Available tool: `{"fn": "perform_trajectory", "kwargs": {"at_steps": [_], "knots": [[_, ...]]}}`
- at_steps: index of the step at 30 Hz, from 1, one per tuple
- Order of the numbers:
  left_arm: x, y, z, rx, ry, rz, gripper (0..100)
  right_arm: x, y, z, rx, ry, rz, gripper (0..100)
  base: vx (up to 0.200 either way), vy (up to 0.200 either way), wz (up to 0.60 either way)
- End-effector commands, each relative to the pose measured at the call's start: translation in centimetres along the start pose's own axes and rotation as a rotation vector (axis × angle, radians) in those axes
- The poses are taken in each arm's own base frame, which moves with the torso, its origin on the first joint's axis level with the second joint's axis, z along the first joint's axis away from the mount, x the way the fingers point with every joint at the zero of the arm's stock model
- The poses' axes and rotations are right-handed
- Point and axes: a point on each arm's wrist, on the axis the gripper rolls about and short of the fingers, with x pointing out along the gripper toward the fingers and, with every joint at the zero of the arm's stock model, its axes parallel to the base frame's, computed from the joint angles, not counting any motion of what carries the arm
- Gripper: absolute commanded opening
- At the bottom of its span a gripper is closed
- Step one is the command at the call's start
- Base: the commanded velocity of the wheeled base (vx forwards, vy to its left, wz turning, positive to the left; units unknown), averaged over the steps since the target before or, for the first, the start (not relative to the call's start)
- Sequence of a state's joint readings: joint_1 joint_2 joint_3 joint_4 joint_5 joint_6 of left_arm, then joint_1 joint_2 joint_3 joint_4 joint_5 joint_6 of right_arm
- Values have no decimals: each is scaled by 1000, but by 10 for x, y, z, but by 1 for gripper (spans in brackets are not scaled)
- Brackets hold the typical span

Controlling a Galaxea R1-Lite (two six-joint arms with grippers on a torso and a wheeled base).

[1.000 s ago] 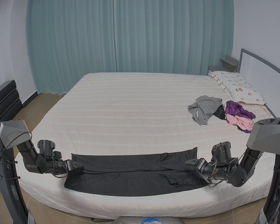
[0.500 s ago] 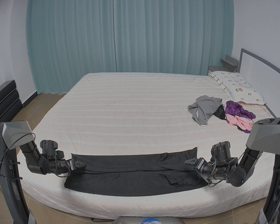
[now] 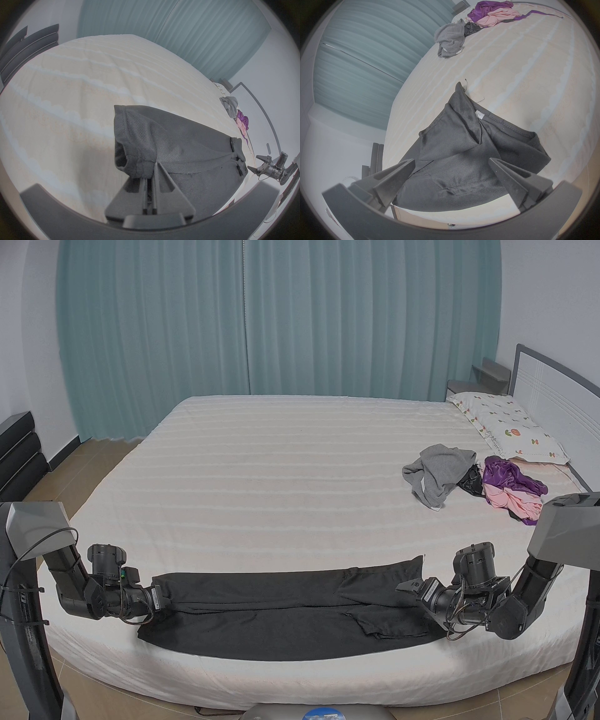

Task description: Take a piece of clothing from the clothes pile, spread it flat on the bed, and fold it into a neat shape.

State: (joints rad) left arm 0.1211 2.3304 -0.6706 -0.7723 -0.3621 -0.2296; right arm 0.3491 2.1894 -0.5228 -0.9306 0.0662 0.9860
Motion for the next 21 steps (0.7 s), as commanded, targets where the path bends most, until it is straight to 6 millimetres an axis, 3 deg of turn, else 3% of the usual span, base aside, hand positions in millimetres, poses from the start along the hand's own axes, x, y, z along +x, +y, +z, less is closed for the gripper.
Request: {"fn": "perform_trajectory", "kwargs": {"at_steps": [1,17,21], "knots": [[-1,1,0,-5,-5,1,0,-3,0,2,4,-6,1,100,0,0,0],[-3,0,-3,-37,-5,0,0,-8,-13,10,28,-57,1,100,0,0,0],[-2,-2,-2,-50,-22,6,0,-7,-13,10,27,-61,7,100,-200,0,0]]}}
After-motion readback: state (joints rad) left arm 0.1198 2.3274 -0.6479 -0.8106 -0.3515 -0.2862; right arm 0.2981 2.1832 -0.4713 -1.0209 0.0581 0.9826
